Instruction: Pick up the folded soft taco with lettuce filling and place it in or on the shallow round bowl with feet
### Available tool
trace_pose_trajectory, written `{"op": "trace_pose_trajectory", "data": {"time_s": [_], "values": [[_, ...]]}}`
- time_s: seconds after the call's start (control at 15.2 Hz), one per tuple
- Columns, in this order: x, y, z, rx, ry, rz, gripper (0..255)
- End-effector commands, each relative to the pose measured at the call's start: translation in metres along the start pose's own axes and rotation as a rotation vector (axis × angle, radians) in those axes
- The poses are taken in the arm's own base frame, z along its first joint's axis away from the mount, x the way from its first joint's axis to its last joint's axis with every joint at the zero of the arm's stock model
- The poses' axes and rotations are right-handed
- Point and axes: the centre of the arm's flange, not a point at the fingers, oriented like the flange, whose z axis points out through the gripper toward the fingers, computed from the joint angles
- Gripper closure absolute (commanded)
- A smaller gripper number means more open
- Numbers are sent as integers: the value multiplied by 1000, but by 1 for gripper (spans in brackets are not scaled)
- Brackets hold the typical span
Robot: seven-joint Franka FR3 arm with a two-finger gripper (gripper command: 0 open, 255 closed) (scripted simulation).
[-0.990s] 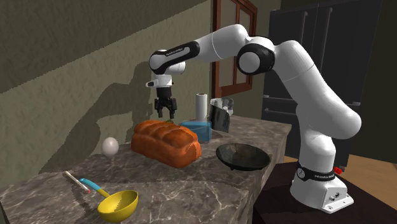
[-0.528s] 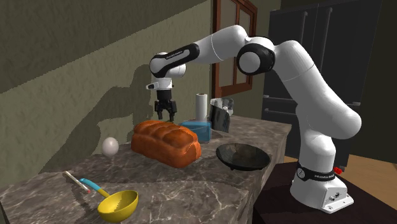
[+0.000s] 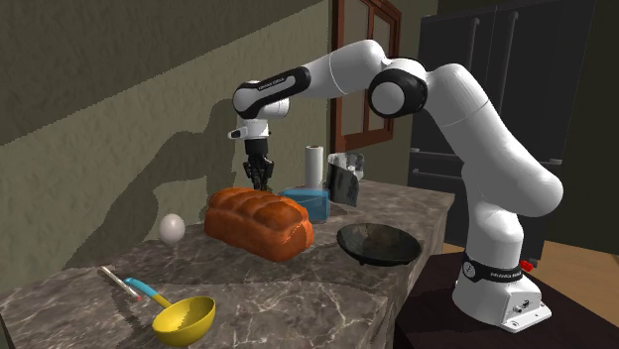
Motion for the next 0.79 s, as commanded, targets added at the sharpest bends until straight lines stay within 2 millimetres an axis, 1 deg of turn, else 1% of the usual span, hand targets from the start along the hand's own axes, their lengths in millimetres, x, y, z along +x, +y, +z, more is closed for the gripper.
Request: {"op": "trace_pose_trajectory", "data": {"time_s": [0.0, 0.07, 0.13, 0.2, 0.73], "values": [[-2, 13, 34, -9, -28, 8, 255], [-4, 5, 40, -10, -29, 7, 255], [-4, 3, 43, -10, -29, 7, 255], [4, 9, 33, -9, -28, 8, 255], [6, 3, -9, -9, -28, 8, 255]]}}
